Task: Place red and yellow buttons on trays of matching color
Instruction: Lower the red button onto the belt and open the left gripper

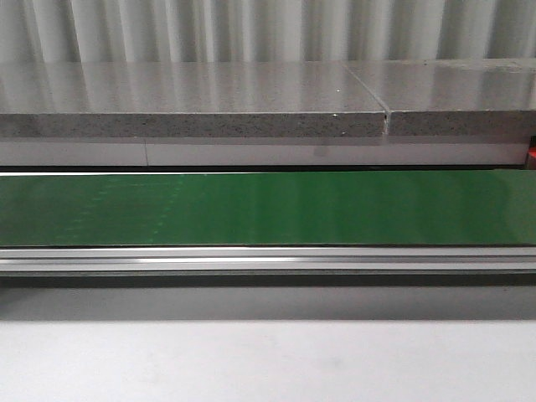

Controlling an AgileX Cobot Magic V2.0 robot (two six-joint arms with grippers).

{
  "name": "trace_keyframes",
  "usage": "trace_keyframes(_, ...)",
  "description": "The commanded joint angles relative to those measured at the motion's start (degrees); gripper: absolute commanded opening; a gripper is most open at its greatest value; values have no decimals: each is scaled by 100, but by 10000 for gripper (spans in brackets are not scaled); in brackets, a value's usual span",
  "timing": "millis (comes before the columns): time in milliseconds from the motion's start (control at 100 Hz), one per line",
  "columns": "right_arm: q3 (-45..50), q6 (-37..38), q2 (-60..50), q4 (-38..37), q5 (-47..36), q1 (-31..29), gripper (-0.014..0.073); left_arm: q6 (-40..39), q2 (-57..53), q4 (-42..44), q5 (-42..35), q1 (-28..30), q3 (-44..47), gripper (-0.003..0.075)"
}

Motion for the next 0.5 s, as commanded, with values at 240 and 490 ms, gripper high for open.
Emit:
trace_keyframes(240, -141, -51, -26, 33, -390, 12, -68, 116, -238, -163, -357, -37, 189, -20)
trace_keyframes(490, -141, -51, -26, 33, -390, 12, -68, 125, -238, -163, -334, -37, 200, 0)
